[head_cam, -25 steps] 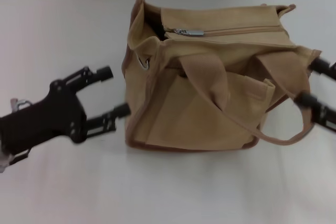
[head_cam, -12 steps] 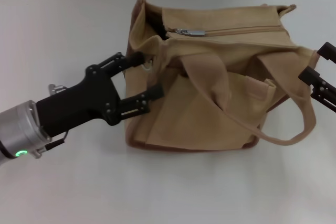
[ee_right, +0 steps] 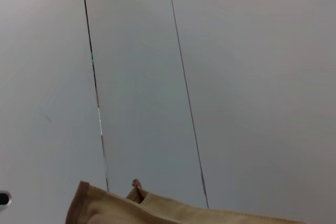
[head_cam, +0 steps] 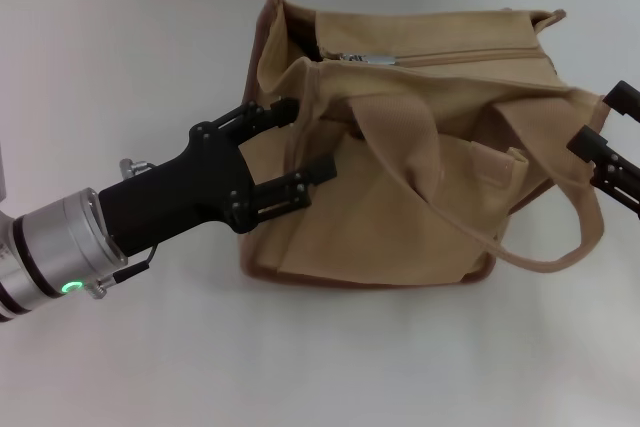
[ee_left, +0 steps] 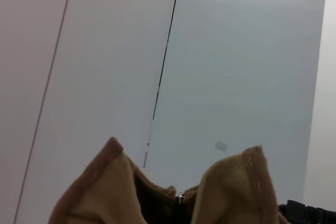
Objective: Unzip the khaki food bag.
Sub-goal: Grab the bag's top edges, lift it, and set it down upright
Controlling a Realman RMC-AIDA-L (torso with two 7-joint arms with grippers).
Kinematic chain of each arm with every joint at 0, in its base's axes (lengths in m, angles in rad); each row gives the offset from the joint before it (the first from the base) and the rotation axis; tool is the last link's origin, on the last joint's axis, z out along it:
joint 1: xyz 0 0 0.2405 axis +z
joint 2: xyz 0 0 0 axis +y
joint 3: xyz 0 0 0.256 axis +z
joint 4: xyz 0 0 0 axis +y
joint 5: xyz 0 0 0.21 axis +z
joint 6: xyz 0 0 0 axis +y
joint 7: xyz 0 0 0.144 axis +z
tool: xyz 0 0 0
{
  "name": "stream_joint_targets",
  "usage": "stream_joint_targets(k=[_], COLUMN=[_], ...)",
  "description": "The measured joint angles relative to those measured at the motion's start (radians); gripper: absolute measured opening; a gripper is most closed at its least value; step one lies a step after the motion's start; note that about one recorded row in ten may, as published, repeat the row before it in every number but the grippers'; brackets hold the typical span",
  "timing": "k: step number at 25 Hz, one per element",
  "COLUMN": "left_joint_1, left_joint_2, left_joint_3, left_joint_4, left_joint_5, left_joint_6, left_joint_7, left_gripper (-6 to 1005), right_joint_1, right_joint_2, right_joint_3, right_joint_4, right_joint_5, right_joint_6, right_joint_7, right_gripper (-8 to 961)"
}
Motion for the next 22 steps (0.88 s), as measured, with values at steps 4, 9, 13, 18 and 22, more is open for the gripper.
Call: stream_joint_targets(k=[4, 9, 13, 18, 22], left_joint_1=[0.001, 0.013, 0.014, 0.016, 0.025], left_joint_2=[0.0, 0.0, 0.002, 0.001, 0.002], left_joint_3=[-0.001, -0.003, -0.003, -0.005, -0.027], left_joint_4=[-0.019, -0.036, -0.044, -0.044, -0.043], left_joint_5=[-0.009, -0.031, -0.034, -0.035, -0.037], left_joint_6=[-0.006, -0.004, -0.006, -0.008, -0.009], left_joint_7=[0.045, 0.101, 0.109, 0.11, 0.125], left_gripper=[834, 634, 436, 262, 161], right_joint_1=[0.001, 0.0, 0.0, 0.0, -0.002], right_joint_2=[0.001, 0.004, 0.007, 0.009, 0.01], right_joint_3=[0.001, 0.001, 0.001, 0.001, 0.001], right_joint_4=[0.0, 0.0, 0.0, 0.0, 0.0], right_joint_5=[0.0, 0.0, 0.0, 0.0, 0.002], right_joint_6=[0.003, 0.016, 0.017, 0.024, 0.025], right_joint_7=[0.0, 0.0, -0.001, -0.001, -0.001], right_gripper=[747, 747, 748, 748, 748])
